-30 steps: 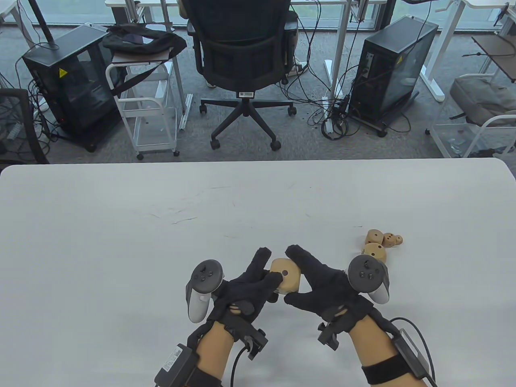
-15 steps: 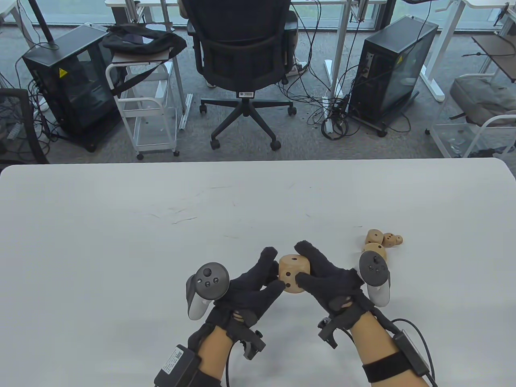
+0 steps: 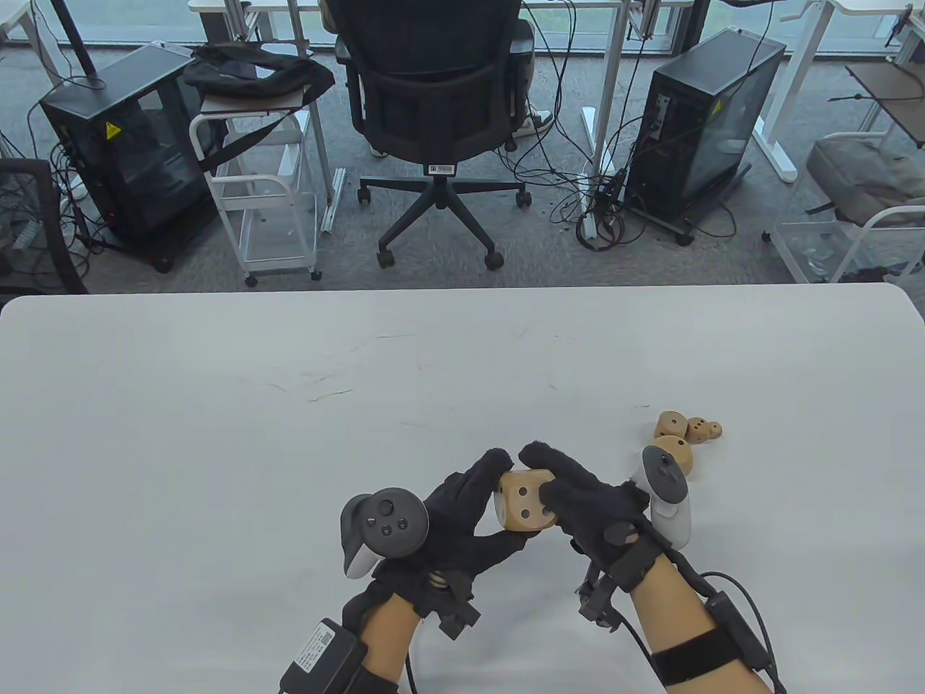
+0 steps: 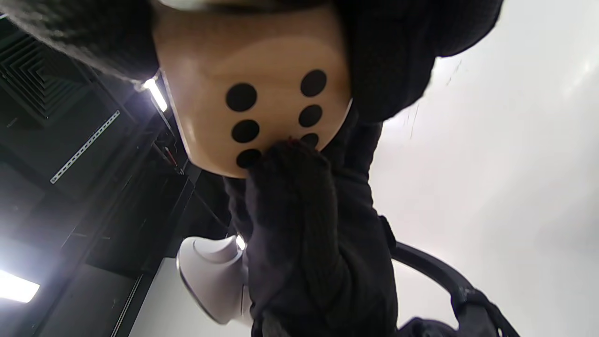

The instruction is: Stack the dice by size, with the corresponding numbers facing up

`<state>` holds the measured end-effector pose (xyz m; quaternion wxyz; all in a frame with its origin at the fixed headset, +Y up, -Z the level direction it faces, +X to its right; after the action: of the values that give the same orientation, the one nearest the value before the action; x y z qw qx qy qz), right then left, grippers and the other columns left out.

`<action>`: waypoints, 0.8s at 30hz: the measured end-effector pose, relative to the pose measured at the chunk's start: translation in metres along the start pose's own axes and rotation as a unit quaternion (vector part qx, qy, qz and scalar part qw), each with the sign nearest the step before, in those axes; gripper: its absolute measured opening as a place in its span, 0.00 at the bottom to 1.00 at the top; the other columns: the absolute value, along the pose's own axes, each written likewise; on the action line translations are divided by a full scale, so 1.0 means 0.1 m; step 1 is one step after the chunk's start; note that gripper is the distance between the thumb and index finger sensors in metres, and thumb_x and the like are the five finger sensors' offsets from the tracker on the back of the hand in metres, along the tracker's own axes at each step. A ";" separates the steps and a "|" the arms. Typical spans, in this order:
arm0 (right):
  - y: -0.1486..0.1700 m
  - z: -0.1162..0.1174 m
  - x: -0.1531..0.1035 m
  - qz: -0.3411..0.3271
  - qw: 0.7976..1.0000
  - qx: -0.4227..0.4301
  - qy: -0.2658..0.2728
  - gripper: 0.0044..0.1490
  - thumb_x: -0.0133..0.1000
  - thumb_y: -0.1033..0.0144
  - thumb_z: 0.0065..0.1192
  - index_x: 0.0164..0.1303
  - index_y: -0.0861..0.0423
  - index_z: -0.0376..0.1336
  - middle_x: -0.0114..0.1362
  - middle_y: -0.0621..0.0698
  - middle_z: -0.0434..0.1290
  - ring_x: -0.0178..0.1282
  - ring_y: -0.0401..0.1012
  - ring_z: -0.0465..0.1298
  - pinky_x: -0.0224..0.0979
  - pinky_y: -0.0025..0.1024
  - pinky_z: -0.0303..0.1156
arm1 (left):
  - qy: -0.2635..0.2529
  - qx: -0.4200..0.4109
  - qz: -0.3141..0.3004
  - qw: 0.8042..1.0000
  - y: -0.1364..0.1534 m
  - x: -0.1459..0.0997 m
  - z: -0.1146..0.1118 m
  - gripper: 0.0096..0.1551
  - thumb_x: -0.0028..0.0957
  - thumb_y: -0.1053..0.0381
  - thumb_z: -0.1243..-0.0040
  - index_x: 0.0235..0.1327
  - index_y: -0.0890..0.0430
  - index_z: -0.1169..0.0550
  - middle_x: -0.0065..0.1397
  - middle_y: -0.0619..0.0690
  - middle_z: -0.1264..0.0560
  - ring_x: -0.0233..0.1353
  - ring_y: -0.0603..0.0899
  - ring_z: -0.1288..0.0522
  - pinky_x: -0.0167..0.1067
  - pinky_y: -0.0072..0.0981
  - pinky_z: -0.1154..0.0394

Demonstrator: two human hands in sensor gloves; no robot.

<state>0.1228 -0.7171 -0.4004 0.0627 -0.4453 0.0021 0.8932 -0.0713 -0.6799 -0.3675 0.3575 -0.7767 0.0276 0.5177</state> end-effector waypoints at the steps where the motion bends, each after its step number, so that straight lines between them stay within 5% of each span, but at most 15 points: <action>1: 0.00 0.00 0.00 -0.001 1.000 0.001 0.000 0.55 0.57 0.34 0.62 0.82 0.55 0.44 0.75 0.72 0.63 0.58 0.60 0.77 0.74 0.64 0.63 | 0.000 -0.008 -0.002 1.000 0.00 0.00 0.01 0.57 0.41 0.39 0.19 0.76 0.42 0.45 0.84 0.45 0.37 0.81 0.59 0.30 0.77 0.70 0.42; 10: -0.18 -0.12 -0.07 -0.041 0.988 -0.144 0.041 0.58 0.53 0.26 0.62 0.83 0.47 0.44 0.85 0.64 0.54 0.80 0.65 0.62 0.77 0.68 0.55 | 0.004 0.001 0.005 1.000 0.01 0.00 -0.01 0.59 0.40 0.39 0.17 0.73 0.40 0.46 0.84 0.47 0.39 0.79 0.58 0.29 0.77 0.68 0.40; 16: -0.25 -0.21 -0.13 -0.054 0.979 -0.179 0.075 0.57 0.53 0.27 0.62 0.83 0.47 0.45 0.86 0.63 0.53 0.81 0.64 0.60 0.77 0.69 0.53 | 0.018 0.069 0.030 0.997 0.05 0.01 -0.05 0.57 0.38 0.33 0.18 0.74 0.43 0.41 0.81 0.50 0.36 0.74 0.59 0.29 0.76 0.69 0.40; 24: -0.24 -0.19 -0.12 -0.050 0.975 -0.203 0.078 0.56 0.53 0.28 0.62 0.82 0.47 0.46 0.85 0.63 0.54 0.81 0.64 0.60 0.77 0.69 0.53 | 0.110 0.163 0.093 0.976 0.30 0.06 -0.34 0.57 0.37 0.33 0.17 0.74 0.45 0.39 0.81 0.50 0.34 0.74 0.59 0.28 0.76 0.70 0.41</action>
<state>0.1479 -0.6957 -0.4010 0.0153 -0.5165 -0.1967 0.8333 -0.0539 -0.7204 -0.3815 0.4248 -0.7541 0.2229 0.4487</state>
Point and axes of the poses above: the tracker on the back of each hand, its own y axis roughly to the little-finger side, its own x axis roughly from the wrist to the fingertips, z = x × y, the point moved 5 cm from there along x, roughly from the wrist to the fingertips
